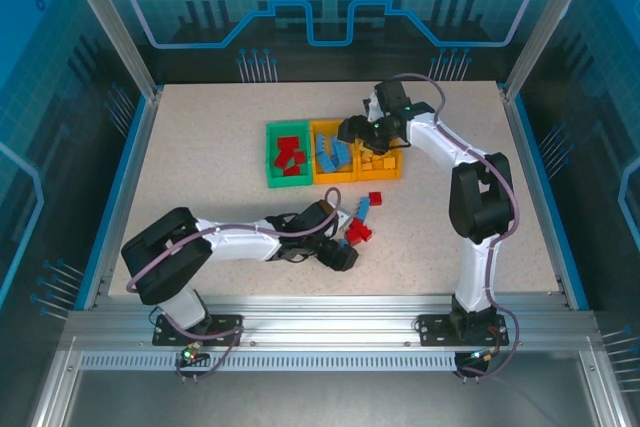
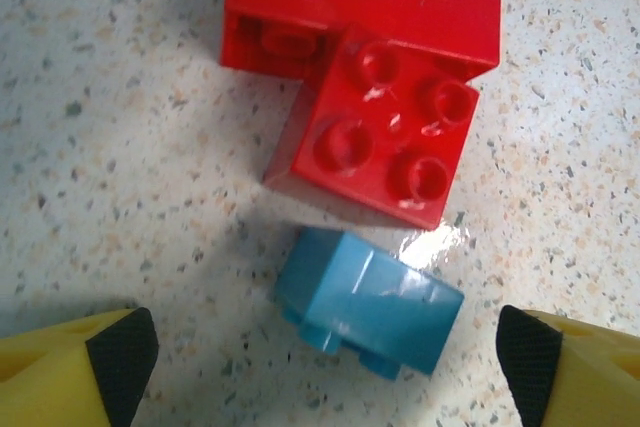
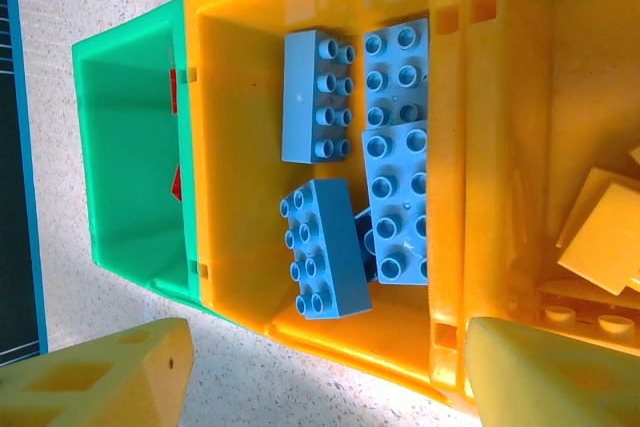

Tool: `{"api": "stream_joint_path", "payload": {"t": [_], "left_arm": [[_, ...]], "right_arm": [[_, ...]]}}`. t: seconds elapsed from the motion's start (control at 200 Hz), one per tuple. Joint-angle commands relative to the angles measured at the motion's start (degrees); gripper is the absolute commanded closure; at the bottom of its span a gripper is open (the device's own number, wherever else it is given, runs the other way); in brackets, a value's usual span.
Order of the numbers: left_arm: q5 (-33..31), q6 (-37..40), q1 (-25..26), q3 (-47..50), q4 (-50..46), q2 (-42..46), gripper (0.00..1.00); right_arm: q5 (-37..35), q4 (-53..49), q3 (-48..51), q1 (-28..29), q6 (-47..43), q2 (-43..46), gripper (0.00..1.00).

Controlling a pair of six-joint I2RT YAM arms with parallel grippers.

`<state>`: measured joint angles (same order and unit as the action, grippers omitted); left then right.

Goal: Sort the legos into containers by color

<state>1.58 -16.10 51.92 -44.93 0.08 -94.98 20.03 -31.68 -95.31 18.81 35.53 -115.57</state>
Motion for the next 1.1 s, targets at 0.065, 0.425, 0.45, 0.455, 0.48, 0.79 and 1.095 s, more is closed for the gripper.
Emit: {"api": "stream_joint_path", "payload": {"t": [0.065, 0.425, 0.45, 0.455, 0.48, 0.79, 1.095], "left_arm": [[0.6, 5.4, 0.5, -3.4, 0.0, -4.1, 0.14], [0.1, 4.5, 0.5, -2.6, -0.3, -4.8, 0.41], [0.0, 4.3, 0.5, -2.3, -0.3, -4.4, 0.42], [0.0, 4.3, 0.5, -2.3, -0.3, -4.4, 0.42], [-0.1, 4.2, 0.5, -1.9, -0.2, -4.1, 0.44], [-4.2, 3.0, 0.5, 0.3, -1.5, 1.0, 0.55], [-8.6, 3.9, -2.7, -2.5, -5.4, 6.4, 0.61]], "right_arm": [[0.8, -0.8, 1.2, -1.0, -0.4, 2.7, 0.27], [1.2, -0.4, 2.3, -2.3, -0.1, 3.3, 0.27], [1.2, -0.4, 2.4, -2.4, -0.1, 3.4, 0.27], [1.1, -0.4, 2.4, -2.4, -0.1, 3.3, 0.27], [1.1, -0.4, 2.5, -2.4, -0.2, 3.3, 0.27], [0.6, -0.4, 3.2, -2.9, -0.7, 4.3, 0.27], [-2.5, -1.6, 6.4, -3.5, -3.4, 8.7, 0.27]]}}
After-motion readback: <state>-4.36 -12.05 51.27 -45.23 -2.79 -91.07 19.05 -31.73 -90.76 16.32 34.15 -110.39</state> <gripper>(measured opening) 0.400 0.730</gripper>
